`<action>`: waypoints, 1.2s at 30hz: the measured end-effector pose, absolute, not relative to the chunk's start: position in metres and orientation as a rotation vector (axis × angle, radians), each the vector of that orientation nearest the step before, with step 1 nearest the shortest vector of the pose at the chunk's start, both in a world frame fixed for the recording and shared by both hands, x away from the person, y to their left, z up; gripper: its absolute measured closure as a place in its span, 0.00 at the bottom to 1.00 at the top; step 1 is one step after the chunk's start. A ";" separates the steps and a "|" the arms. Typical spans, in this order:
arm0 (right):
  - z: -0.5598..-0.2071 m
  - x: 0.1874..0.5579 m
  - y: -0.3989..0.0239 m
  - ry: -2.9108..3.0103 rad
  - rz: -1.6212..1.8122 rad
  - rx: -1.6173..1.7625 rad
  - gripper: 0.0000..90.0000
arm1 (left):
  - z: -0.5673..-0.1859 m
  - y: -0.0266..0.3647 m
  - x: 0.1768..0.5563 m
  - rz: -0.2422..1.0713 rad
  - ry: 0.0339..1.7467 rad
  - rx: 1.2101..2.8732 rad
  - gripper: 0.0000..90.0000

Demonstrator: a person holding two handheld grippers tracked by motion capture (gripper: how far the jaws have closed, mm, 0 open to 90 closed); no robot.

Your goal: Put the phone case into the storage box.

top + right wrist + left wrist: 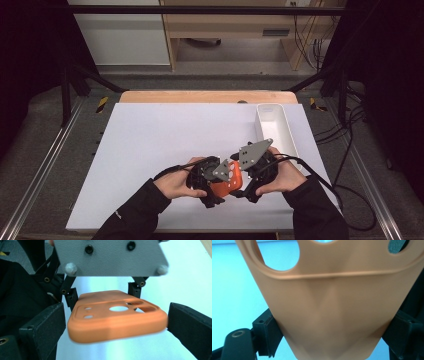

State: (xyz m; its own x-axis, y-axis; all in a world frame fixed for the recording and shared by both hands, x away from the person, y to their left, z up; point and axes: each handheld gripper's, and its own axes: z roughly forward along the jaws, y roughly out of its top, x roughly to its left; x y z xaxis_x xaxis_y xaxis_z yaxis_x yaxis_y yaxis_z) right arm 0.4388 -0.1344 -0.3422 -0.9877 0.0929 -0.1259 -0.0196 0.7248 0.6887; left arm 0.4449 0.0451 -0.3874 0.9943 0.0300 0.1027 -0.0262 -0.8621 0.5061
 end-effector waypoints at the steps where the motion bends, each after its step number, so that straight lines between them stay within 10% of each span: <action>1: -0.341 0.439 -0.136 2.771 1.109 0.065 0.03 | -0.388 0.046 0.445 0.148 0.006 2.601 0.16; 36: -0.370 0.443 -0.159 2.693 1.313 0.207 0.03 | -0.419 0.091 0.452 0.098 0.131 2.355 0.16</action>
